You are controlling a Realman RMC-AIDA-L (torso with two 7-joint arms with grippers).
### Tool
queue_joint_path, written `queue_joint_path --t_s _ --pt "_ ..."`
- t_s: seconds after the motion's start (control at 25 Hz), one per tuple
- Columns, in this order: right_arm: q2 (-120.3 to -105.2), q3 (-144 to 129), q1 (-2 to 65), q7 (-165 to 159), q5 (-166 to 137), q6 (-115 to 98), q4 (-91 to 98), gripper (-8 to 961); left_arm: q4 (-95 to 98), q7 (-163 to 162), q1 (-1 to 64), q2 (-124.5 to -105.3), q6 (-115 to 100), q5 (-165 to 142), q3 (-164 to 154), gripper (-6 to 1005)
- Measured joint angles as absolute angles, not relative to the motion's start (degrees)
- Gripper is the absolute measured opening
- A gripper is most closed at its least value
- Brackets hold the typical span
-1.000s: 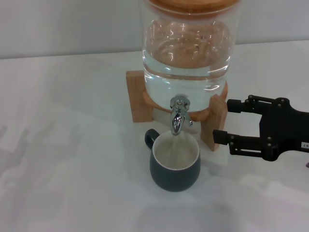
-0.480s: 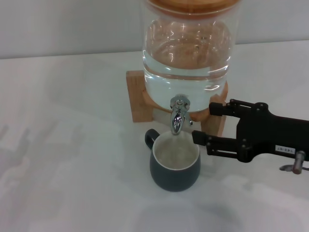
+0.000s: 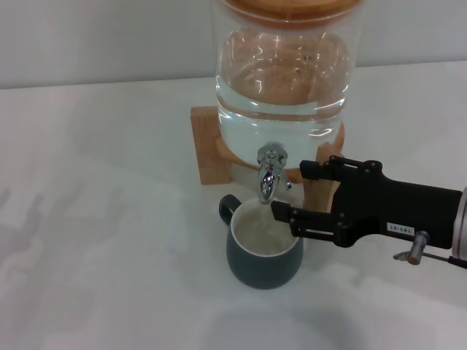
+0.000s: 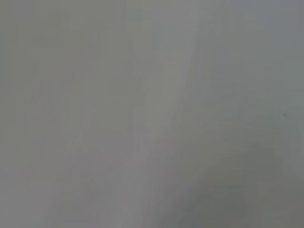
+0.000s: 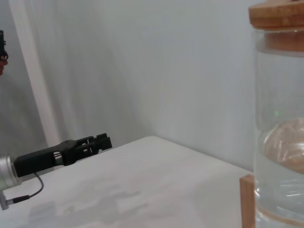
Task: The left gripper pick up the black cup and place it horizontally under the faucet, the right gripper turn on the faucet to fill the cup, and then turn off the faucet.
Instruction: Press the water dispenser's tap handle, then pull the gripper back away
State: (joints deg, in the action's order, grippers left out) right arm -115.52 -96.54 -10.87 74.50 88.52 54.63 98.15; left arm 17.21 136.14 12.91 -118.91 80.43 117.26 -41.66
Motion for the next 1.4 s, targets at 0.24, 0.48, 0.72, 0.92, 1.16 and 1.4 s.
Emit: queue_joint_path --t_s 0.24,0.48,0.72,0.92,1.16,1.4 --pt "-115.46 -97.5 -10.9 73.2 87.7 51.1 97.8 766 17.1 136.1 12.9 -118.91 80.5 117.2 -41.7 591" --pt "-115.49 -97.8 -10.8 72.5 87.1 49.7 97.7 766 16.8 136.1 12.7 -119.02 80.5 117.2 -41.8 591" --pt "-115.43 -97.7 -10.5 71.5 86.6 49.1 97.7 766 16.8 136.1 12.4 -119.1 80.7 117.2 -41.8 591" --pt "-115.4 -96.9 -10.8 71.2 85.7 48.9 97.8 766 16.8 136.1 12.1 -119.09 81.1 117.2 -41.8 591" --pt "-115.3 -95.4 -10.9 71.0 85.7 49.5 97.8 766 16.8 136.1 11.9 -119.11 81.3 117.2 -41.9 591" --pt "-115.31 -94.2 -10.9 71.0 85.7 49.6 97.7 766 16.4 136.1 11.9 -119.18 81.9 117.2 -41.9 591"
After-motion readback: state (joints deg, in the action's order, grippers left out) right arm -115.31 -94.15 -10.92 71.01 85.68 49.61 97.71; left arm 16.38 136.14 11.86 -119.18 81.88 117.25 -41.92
